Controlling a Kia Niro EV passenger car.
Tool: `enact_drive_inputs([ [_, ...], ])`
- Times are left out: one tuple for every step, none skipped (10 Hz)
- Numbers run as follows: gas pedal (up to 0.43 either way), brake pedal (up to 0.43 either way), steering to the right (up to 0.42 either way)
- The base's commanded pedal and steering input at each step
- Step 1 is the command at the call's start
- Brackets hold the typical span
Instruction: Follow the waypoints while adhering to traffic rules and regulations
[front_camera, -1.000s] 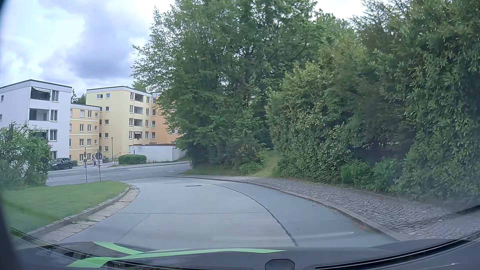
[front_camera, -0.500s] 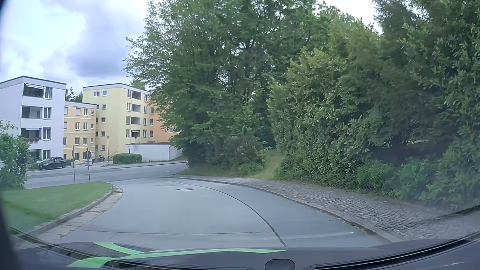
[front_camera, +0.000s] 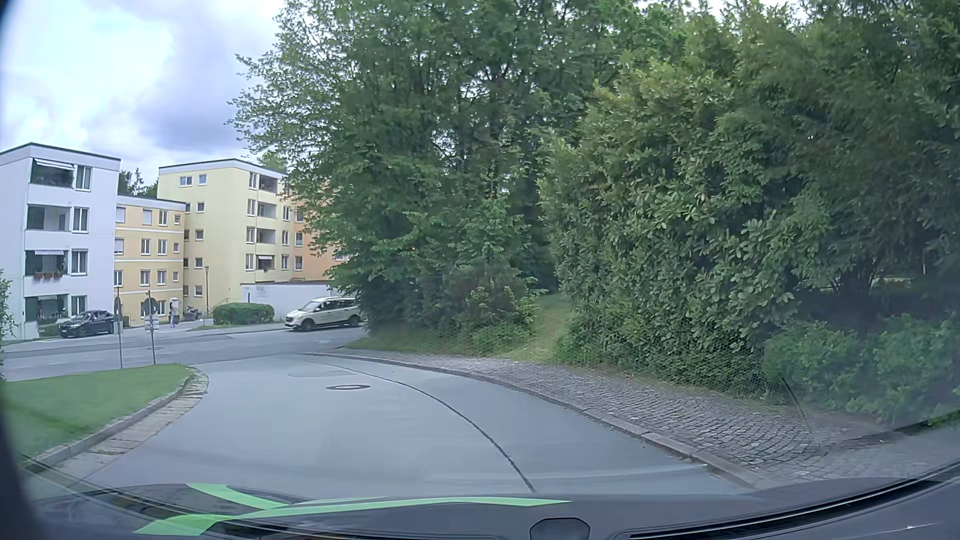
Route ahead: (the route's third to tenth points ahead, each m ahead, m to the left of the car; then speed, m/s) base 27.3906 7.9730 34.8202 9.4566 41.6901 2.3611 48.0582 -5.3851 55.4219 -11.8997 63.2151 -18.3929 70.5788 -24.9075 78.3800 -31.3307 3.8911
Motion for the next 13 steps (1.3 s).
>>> enact_drive_inputs([
  [0.000, 0.000, -0.003],
  [0.000, 0.067, -0.003],
  [0.000, 0.098, -0.003],
  [0.000, 0.110, -0.003],
  [0.000, 0.140, -0.004],
  [0.000, 0.140, -0.004],
  [0.000, 0.140, -0.013],
  [0.000, 0.171, -0.033],
  [0.000, 0.201, -0.074],
  [0.000, 0.201, -0.133],
  [0.000, 0.201, -0.162],
  [0.000, 0.201, -0.167],
  [0.000, 0.201, -0.176],
])
